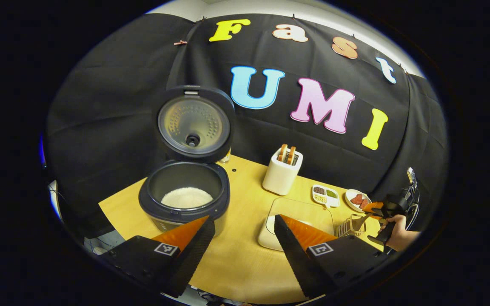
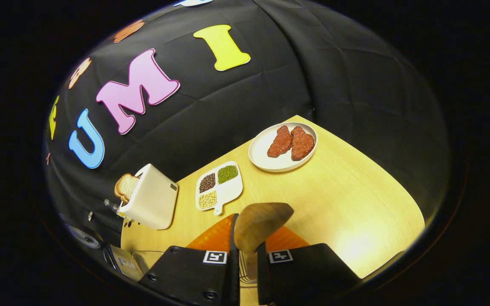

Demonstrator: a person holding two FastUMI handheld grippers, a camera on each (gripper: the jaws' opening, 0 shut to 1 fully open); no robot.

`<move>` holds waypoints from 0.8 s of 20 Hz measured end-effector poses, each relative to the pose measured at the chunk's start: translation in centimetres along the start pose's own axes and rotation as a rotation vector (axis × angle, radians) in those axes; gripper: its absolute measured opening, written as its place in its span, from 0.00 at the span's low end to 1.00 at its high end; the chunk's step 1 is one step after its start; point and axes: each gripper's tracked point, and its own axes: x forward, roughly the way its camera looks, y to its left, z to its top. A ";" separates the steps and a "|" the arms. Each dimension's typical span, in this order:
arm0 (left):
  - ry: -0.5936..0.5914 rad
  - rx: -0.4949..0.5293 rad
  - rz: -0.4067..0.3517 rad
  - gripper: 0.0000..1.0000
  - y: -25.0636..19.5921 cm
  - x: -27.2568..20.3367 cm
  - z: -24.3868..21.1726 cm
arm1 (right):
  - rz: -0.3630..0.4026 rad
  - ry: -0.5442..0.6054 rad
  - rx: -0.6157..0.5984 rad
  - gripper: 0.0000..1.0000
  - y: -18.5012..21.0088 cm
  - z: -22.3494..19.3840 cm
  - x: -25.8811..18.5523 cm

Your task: Close the left gripper, press the button to open the rice cooker; take a wooden spoon from the chopstick holder with the right hand, scoop a spoonful of rice and pour it into the rice cooker, then put the wooden spoon back into the chopstick holder.

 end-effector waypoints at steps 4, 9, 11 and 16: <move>-0.048 0.012 0.030 0.95 2.2 0.0 2.2 | 0.020 -0.026 -0.022 0.24 1.2 0.0 -0.5; -0.175 0.090 0.115 0.95 6.1 -0.1 6.6 | -0.034 -0.135 -0.066 0.83 0.6 1.8 -3.8; -0.243 0.093 0.114 0.95 6.8 -0.1 9.0 | -0.055 -0.162 -0.089 0.99 0.2 1.8 -6.0; -0.381 0.132 0.086 0.95 9.0 1.5 15.1 | -0.069 -0.260 -0.185 0.98 0.4 1.9 -12.5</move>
